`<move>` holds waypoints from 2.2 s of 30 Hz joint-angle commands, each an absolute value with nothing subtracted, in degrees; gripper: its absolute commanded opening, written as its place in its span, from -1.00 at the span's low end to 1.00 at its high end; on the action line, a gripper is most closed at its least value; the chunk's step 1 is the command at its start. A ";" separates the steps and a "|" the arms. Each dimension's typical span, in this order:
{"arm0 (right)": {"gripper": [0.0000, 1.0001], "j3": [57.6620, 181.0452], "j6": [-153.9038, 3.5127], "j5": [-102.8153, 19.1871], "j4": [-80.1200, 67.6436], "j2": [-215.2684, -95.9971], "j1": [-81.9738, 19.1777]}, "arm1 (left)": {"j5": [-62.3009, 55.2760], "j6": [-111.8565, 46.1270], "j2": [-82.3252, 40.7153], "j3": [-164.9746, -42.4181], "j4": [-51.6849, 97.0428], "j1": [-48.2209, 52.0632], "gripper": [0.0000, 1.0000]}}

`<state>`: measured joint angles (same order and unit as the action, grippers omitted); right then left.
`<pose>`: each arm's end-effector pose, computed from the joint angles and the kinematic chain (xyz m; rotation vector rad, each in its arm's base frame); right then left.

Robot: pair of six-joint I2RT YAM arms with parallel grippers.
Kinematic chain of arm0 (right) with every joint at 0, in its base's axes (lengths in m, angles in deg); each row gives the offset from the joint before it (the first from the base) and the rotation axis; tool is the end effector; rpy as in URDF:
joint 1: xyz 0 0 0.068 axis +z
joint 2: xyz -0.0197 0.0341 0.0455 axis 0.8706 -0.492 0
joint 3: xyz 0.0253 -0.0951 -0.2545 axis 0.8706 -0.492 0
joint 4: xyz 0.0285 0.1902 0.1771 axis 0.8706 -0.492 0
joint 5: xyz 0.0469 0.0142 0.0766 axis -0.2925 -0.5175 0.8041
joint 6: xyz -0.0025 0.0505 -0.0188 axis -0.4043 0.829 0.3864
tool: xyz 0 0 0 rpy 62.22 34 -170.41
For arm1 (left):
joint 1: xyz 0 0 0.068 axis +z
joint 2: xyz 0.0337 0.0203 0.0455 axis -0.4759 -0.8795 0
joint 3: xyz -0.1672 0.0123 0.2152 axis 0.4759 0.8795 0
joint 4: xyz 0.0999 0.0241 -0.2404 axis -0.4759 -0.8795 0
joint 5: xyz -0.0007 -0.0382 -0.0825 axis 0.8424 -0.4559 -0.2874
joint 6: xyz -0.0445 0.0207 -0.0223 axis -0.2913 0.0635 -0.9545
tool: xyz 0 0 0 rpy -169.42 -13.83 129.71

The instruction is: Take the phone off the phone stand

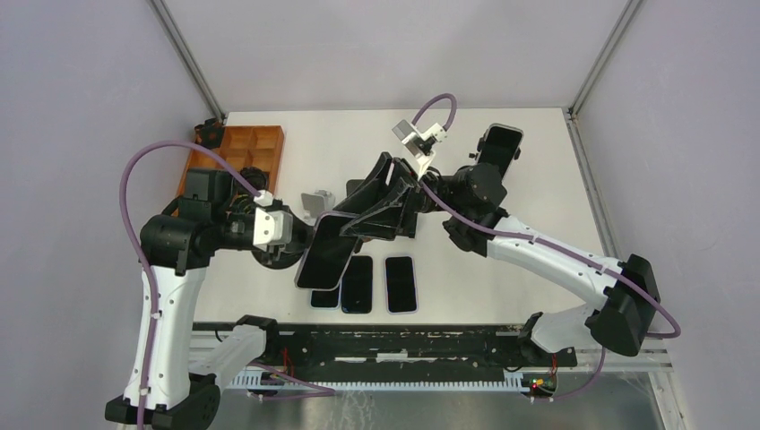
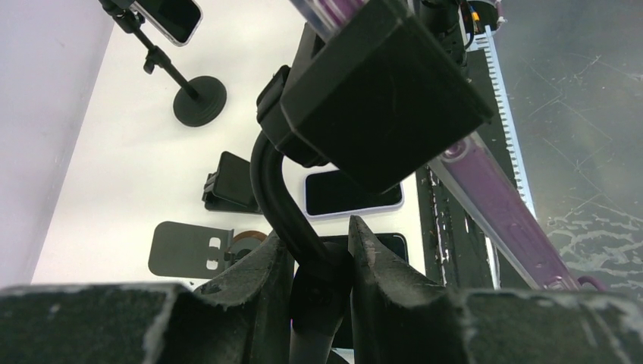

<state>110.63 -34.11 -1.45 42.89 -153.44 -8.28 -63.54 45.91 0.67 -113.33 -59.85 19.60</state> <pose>0.1627 0.2533 0.4388 -0.9654 1.0114 1.8944 0.0998 -0.0490 0.4253 1.5165 1.2301 -0.8122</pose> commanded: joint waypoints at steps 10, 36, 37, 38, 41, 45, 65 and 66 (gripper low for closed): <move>-0.34 113.54 -34.18 0.40 35.26 -154.15 -7.04 | -64.16 56.88 3.04 -114.88 -63.35 19.15 -0.96; -1.00 118.90 -50.17 -6.47 17.67 -148.14 -4.81 | -59.83 60.60 5.08 -108.07 -63.36 17.08 -0.96; -1.00 119.51 -50.05 -6.52 17.20 -147.76 -5.37 | -58.79 61.88 5.24 -107.48 -63.30 17.01 -0.96; -1.00 119.59 -49.81 -6.82 17.16 -146.90 -6.24 | -57.65 63.14 5.54 -106.38 -63.34 17.00 -0.96; -1.00 117.51 -48.87 -8.55 20.11 -143.20 -8.85 | -55.44 65.51 6.34 -104.39 -63.32 16.95 -0.95; -1.00 114.88 -44.37 -9.43 26.03 -140.09 -13.54 | -54.05 67.58 6.84 -102.84 -63.36 16.91 -0.95; -1.00 113.08 -33.76 -7.28 35.37 -137.55 -21.36 | -49.64 71.82 9.07 -98.99 -63.34 16.90 -0.96; -1.00 113.43 -33.79 -7.06 34.07 -137.24 -22.43 | -49.71 71.73 9.00 -99.14 -63.37 16.91 -0.95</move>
<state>108.51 -35.23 -3.85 28.29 -141.14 -19.36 -50.58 67.73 8.45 -98.42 -62.01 16.72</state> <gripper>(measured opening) 0.198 0.340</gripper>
